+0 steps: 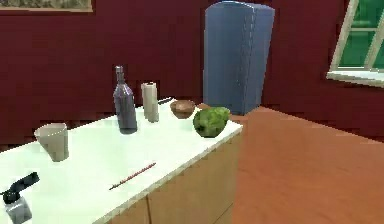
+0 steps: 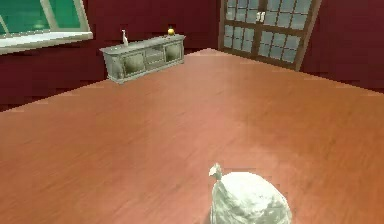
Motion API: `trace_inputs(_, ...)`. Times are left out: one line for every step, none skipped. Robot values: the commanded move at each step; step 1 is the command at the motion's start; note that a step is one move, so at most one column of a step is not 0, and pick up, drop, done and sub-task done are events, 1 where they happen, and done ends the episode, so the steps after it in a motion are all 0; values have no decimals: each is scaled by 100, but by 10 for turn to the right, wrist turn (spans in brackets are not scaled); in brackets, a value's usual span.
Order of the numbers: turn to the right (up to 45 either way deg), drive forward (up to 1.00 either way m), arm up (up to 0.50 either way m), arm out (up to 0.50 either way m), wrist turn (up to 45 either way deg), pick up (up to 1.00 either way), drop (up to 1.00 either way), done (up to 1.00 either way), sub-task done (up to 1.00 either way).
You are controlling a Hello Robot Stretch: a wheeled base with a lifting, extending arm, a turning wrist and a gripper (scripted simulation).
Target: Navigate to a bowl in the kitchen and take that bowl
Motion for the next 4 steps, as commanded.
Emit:
trace_inputs(270, 0, 0, 0, 0, 0, 0, 0, 0)
trace_inputs(0, 100, 0, 0, 0, 0, 0, 0, 0)
trace_inputs(180, 0, 0, 0, 0, 0, 0, 0, 0)
trace_inputs(0, 5, 0, 0, 0, 0, 0, 0, 0)
